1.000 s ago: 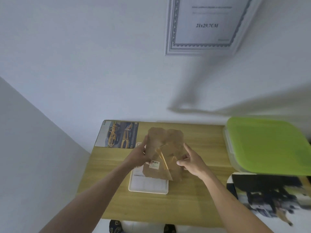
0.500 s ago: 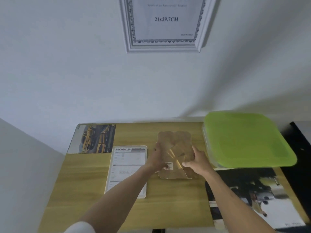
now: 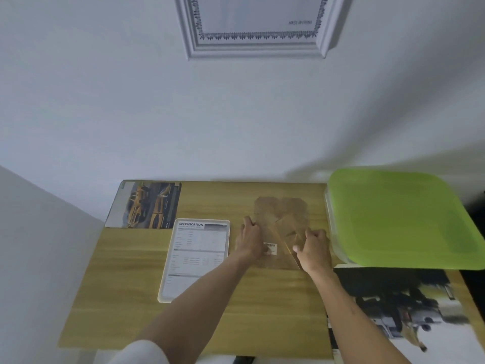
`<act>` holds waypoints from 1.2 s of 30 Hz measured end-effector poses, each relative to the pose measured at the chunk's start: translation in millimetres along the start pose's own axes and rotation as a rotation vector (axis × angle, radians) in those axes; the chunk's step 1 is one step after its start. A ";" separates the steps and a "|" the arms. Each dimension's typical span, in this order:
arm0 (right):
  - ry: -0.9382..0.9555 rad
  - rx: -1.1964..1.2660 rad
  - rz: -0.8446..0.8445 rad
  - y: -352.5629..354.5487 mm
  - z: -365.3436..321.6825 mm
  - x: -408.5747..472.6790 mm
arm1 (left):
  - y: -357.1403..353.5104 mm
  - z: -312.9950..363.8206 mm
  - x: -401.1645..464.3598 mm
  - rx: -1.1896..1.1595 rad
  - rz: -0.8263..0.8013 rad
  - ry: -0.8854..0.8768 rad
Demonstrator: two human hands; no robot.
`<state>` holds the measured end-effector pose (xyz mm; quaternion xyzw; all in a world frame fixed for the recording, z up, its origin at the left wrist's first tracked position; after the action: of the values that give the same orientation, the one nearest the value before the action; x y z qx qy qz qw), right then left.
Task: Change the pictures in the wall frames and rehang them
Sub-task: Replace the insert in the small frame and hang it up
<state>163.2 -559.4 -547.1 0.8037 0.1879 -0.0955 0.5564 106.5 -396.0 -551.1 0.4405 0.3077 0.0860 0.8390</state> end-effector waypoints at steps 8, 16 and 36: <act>0.093 -0.140 0.087 -2.4 -14.2 -11.5 | 8.8 -17.8 -10.5 -0.062 -0.006 -0.145; 0.406 -0.046 0.072 -46.4 -76.6 -73.6 | 55.2 -110.1 -53.9 -0.070 0.285 -0.065; 0.113 0.067 -0.008 -124.1 -136.0 -138.3 | 48.3 -210.4 -125.8 -0.189 0.273 0.202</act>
<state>-21.1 -421.5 -554.2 0.8253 0.2190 -0.0583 0.5172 -112.1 -275.1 -546.3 0.3864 0.3185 0.2714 0.8219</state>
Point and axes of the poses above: each hand's wrist, its own x-axis towards the middle knuckle, its own y-axis out of the back of the hand, z = x × y, the point moved 1 cm from there along x, towards the middle knuckle, and after that the axes turned 3 degrees about z, right-handed, at the moved point
